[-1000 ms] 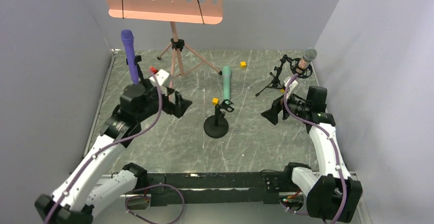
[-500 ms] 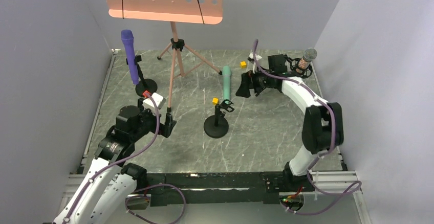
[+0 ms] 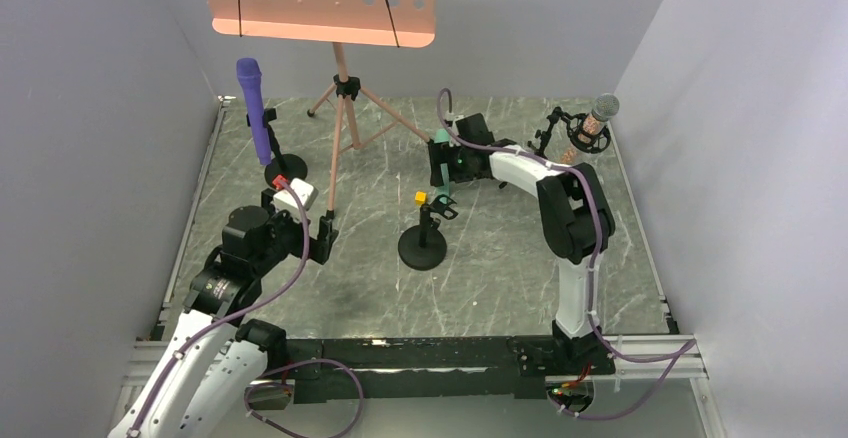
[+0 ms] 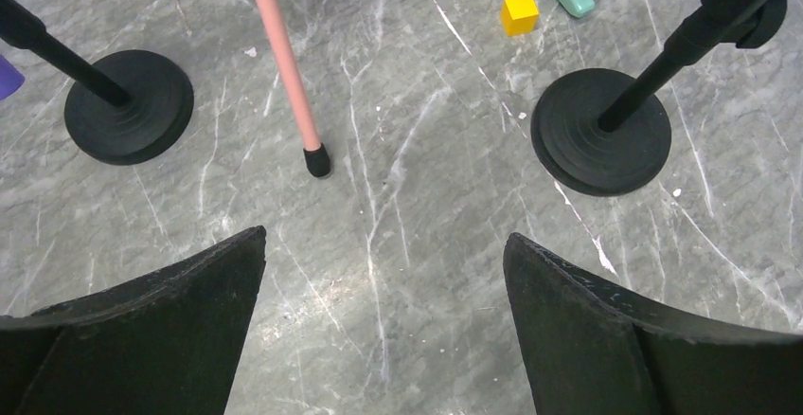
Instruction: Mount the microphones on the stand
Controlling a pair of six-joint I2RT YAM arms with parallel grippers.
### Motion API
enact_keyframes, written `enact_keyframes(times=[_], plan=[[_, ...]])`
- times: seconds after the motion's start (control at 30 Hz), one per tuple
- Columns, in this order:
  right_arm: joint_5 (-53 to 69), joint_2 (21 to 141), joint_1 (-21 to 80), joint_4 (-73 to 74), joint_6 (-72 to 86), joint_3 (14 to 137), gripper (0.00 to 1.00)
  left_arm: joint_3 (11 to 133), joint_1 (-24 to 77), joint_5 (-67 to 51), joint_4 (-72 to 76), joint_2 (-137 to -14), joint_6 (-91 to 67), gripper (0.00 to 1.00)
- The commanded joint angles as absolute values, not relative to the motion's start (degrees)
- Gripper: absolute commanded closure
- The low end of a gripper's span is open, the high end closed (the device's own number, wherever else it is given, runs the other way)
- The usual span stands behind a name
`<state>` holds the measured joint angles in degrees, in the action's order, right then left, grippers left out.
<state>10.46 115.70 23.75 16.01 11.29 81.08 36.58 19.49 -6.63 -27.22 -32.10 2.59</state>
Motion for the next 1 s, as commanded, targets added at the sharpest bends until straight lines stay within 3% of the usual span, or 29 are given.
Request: enact_keyframes(times=[0.0,0.23,0.37,0.4,0.57,0.73,0.97], plan=[[0.26,117.03,25.72,14.13,14.24,84.36,0.11,37.60,18.02,-7.94,-24.67,-32.24,3.34,0.01],[-4.49,119.63,27.11,14.50,12.83,84.34,0.25,37.55,15.99,-10.68,-24.25,-32.30,3.19,0.01],[-3.67,120.23,27.25,14.31,11.12,83.52,0.44,37.19,15.49,-11.80,-23.66,-31.83,3.08,0.01],[-3.57,120.11,27.24,13.83,10.34,83.05,0.54,37.11,15.39,-12.06,-23.53,-31.85,3.08,0.01],[-2.67,118.20,27.00,13.38,8.96,81.31,0.76,37.13,14.89,-12.74,-23.63,-31.90,3.08,0.01],[2.18,110.24,26.43,12.07,7.21,77.27,0.83,36.84,14.77,-13.98,-23.18,-31.10,3.23,0.01],[17.07,92.21,22.90,9.26,4.91,66.32,0.84,36.15,14.59,-22.68,-21.64,-30.02,2.93,0.01]])
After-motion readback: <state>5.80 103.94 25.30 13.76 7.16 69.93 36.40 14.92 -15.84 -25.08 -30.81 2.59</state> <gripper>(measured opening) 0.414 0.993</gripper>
